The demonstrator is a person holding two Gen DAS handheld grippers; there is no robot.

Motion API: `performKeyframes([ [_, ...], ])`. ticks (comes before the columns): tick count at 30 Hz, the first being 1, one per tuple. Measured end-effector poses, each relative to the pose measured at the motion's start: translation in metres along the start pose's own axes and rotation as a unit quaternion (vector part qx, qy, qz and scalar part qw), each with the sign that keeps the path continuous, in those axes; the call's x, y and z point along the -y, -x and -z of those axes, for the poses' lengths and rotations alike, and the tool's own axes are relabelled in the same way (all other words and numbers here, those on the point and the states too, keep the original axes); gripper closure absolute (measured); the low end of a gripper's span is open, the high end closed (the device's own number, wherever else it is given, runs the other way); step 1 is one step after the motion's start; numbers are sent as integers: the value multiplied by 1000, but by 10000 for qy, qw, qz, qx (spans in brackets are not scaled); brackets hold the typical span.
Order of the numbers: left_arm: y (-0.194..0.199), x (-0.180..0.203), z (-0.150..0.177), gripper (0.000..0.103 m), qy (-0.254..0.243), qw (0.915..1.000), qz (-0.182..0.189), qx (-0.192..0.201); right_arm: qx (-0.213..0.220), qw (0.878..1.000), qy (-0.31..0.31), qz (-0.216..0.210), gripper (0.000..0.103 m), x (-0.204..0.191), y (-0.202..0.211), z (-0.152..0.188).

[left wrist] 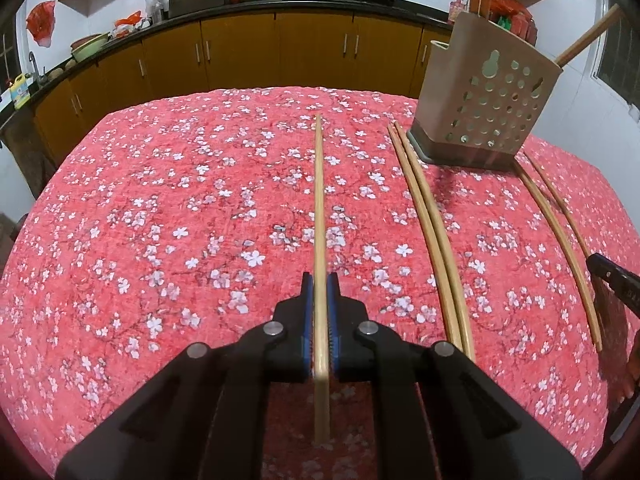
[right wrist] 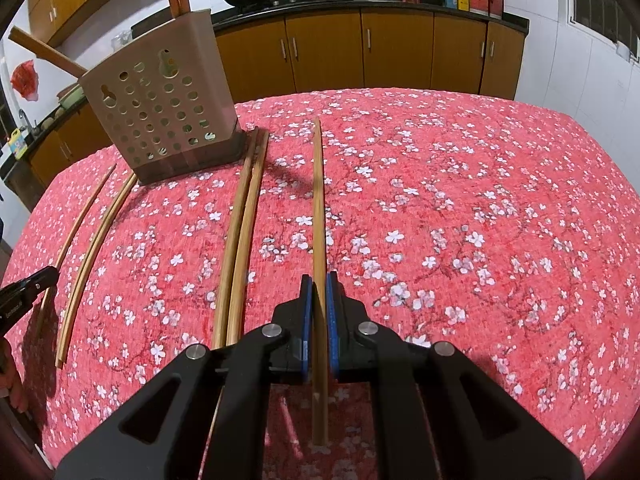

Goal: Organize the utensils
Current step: 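Lift the gripped chopstick off the tablecloth with the right tool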

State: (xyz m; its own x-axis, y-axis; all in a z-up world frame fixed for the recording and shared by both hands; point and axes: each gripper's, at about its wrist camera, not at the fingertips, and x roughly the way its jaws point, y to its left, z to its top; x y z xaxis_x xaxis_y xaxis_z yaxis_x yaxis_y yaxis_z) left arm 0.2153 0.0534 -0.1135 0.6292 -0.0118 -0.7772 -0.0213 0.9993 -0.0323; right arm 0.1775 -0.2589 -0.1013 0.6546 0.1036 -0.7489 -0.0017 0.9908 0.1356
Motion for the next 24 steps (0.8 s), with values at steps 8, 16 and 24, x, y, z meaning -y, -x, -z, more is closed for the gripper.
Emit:
performKeyframes([
  [8, 3, -1, 2, 93, 13, 10000, 19, -6, 0, 10000, 9, 19, 95, -3, 4, 2],
  [16, 2, -2, 2, 93, 12, 10000, 22, -6, -2, 10000, 14, 15, 95, -2, 5, 2],
  [24, 3, -2, 2, 93, -4, 10000, 5, -9, -2, 10000, 16, 5, 95, -2, 8, 6],
])
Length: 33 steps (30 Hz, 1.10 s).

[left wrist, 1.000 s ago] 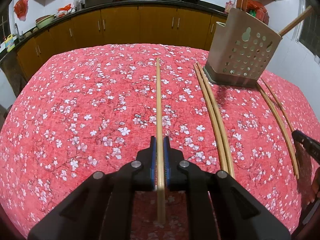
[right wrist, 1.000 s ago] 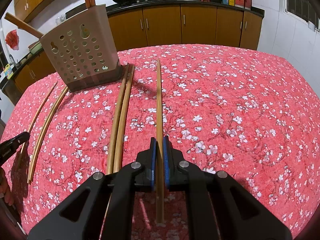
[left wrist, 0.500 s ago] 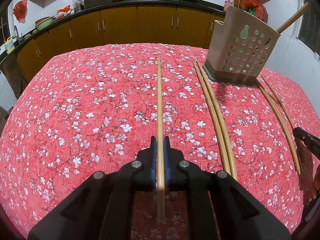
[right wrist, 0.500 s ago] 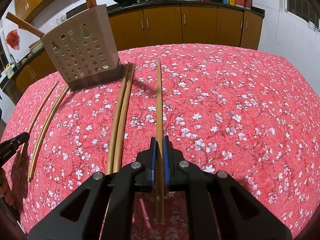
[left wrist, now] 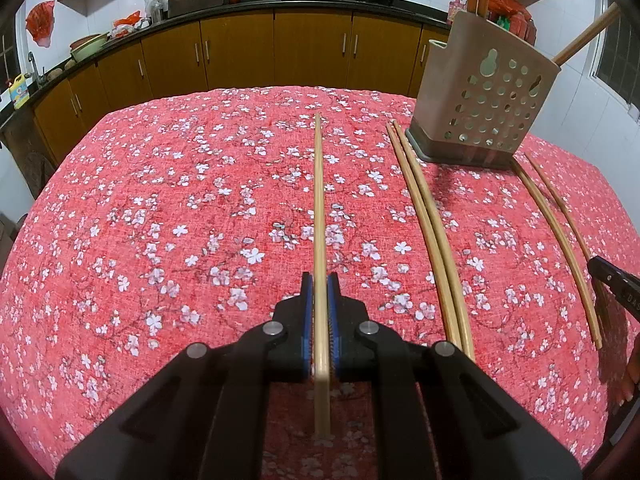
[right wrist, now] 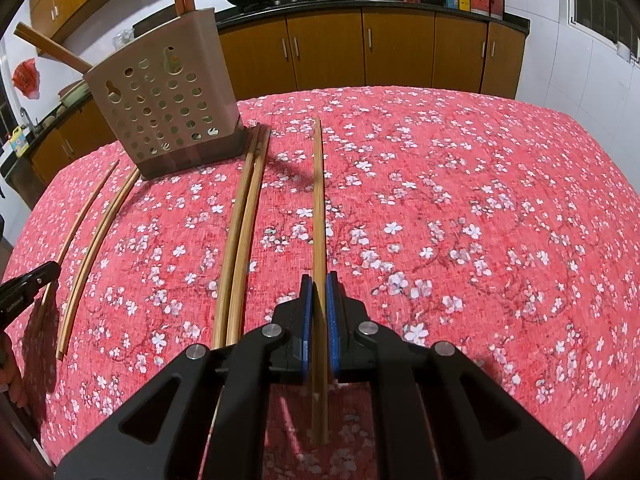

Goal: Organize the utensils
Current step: 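Lift the gripped chopstick off the tablecloth with the right tool, then raise the chopstick upright with the right tool and carry it over the holder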

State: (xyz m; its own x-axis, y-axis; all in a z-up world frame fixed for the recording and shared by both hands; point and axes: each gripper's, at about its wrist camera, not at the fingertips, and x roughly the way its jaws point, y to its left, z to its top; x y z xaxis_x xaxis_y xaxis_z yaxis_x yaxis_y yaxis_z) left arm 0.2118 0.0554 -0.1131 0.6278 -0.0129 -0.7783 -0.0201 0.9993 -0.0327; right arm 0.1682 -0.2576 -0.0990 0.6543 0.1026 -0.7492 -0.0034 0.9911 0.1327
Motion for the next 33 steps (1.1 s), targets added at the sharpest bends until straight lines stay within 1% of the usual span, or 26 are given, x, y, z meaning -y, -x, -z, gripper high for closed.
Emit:
performKeyframes([
  [11, 0, 0, 0, 93, 5, 10000, 7, -4, 3, 10000, -1, -3, 95, 0, -1, 0],
  [15, 0, -1, 0, 95, 36, 10000, 70, -4, 8, 10000, -1, -11, 95, 0, 0, 0],
  [18, 1, 0, -2, 95, -48, 9999, 67, -66, 21, 10000, 15, 5, 95, 0, 3, 0],
  [20, 8, -3, -3, 95, -3, 9999, 108, -63, 150, 9999, -26, -35, 95, 2, 12, -1],
  [24, 29, -8, -11, 95, 13, 9997, 187, 146, 510, 9986, -116, -61, 95, 11, 38, -11],
  [28, 52, -8, -20, 95, -41, 9989, 259, 398, 822, 9964, -177, -65, 95, 15, 60, -21],
  [33, 83, -6, -34, 95, -27, 9961, 352, 808, 1212, 9923, -233, -94, 95, 16, 83, -34],
])
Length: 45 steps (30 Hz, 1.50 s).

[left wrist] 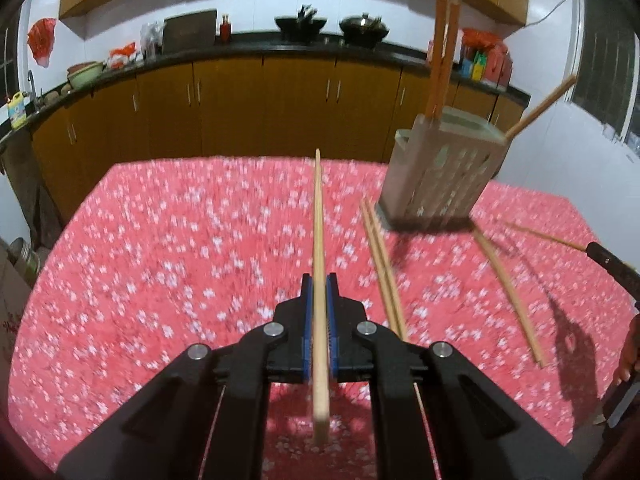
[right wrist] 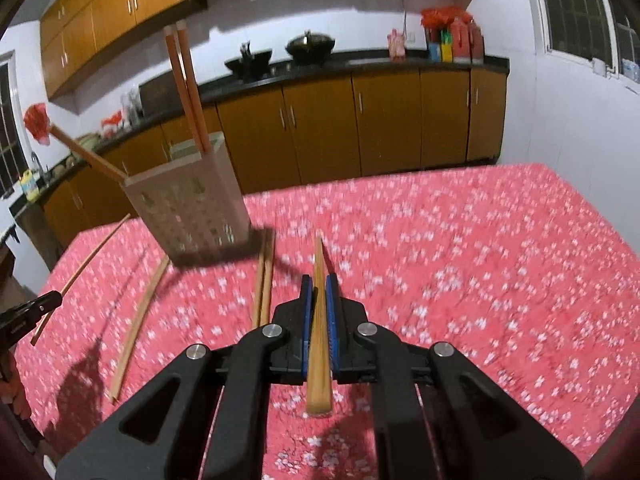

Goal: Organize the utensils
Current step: 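Raise the chopstick upright with the right tool and carry it over the holder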

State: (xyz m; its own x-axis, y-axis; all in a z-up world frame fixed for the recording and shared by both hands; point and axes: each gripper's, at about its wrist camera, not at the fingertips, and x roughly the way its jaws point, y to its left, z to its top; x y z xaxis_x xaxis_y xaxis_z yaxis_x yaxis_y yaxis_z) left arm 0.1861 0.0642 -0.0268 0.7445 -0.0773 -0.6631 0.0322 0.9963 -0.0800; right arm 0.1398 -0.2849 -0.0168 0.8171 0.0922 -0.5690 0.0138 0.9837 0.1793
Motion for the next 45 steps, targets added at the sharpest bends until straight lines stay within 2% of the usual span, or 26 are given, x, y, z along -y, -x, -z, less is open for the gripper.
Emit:
performKeyframes([
  [6, 30, 2, -24, 95, 29, 9987, 73, 505, 487, 9988, -11, -40, 95, -4, 23, -20],
  [10, 46, 3, -35, 95, -41, 9975, 81, 707, 653, 9978, 3, -63, 95, -6, 30, -27],
  [25, 57, 0, -40, 95, -44, 9961, 122, 867, 729, 9973, 39, -43, 95, -10, 32, -29],
  [29, 70, 4, -47, 95, -121, 9945, 285, 1004, 912, 9957, 32, -155, 95, -14, 44, -36],
  [34, 91, 18, -63, 95, -224, 9900, 653, 1233, 1258, 9902, 5, -606, 95, -23, 69, -57],
  [40, 115, 38, -82, 95, -372, 9819, 1143, 1462, 1876, 9764, 130, -1063, 95, -46, 102, -83],
  [45, 128, 57, -103, 95, -476, 9746, 1232, 1809, 2330, 9649, 224, -1191, 95, -66, 110, -104],
])
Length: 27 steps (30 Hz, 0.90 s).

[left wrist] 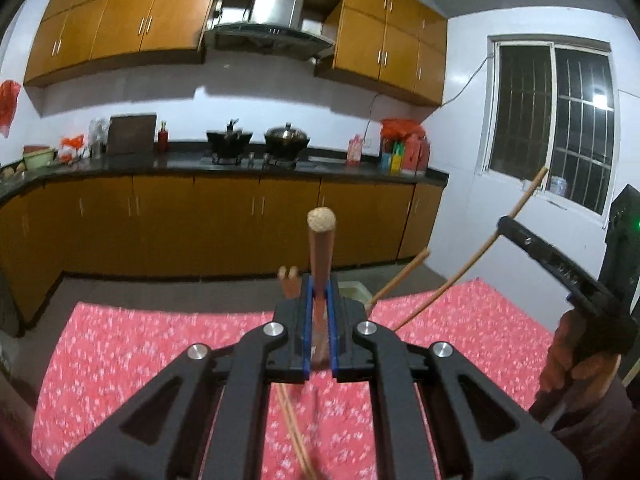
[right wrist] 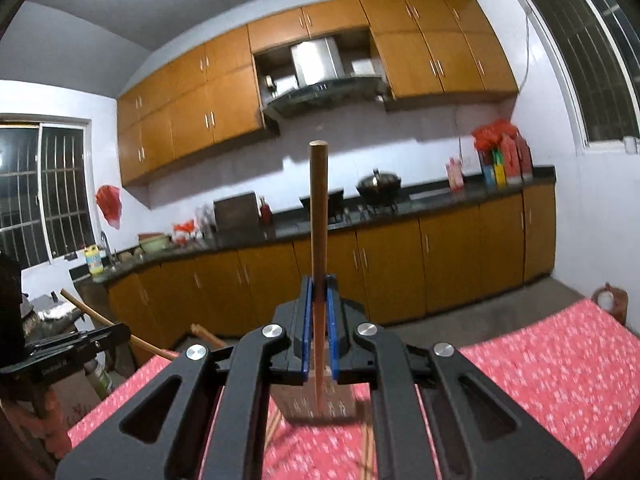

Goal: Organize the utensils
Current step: 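Raise the chopstick upright with the right tool and carry it over the holder, then open the right tool to drop the chopstick into the holder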

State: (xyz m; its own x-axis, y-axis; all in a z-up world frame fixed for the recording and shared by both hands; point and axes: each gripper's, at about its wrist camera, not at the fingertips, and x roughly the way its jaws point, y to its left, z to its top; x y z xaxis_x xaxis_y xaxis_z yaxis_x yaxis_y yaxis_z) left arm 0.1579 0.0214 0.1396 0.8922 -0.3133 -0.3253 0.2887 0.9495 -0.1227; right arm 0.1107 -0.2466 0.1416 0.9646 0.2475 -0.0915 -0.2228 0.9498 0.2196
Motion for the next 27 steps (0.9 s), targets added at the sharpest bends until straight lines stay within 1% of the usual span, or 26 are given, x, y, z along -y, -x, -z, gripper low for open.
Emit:
performKeyframes([
  [2, -2, 5, -11, 95, -54, 9998, -39, 173, 177, 9998, 39, 4, 96, -6, -7, -7],
  [3, -5, 9, -17, 95, -124, 9995, -116, 269, 255, 9997, 51, 17, 96, -8, -10, -9],
  [4, -7, 11, -21, 95, -155, 9994, -146, 287, 333, 9994, 64, 43, 96, -10, -15, -11],
  [7, -23, 14, -30, 95, -199, 9995, -153, 200, 466, 9988, 83, 116, 95, -14, -30, -12],
  [10, -46, 13, -32, 95, -215, 9994, -261, -12, 488, 9986, 104, 180, 96, -14, -49, -9],
  [13, -65, 8, -29, 95, -138, 9993, -229, -246, 387, 9989, 132, 245, 96, -13, -69, -3],
  [17, -83, 7, -23, 95, -167, 9985, -238, -455, 172, 9992, 199, 294, 96, -15, -90, 10],
  [24, -110, 3, -14, 95, -192, 9968, -176, -761, -218, 9989, 211, 363, 95, -13, -106, 30],
  [27, -120, 1, -9, 95, -162, 9959, -170, -873, -430, 9984, 160, 318, 95, -12, -112, 35],
])
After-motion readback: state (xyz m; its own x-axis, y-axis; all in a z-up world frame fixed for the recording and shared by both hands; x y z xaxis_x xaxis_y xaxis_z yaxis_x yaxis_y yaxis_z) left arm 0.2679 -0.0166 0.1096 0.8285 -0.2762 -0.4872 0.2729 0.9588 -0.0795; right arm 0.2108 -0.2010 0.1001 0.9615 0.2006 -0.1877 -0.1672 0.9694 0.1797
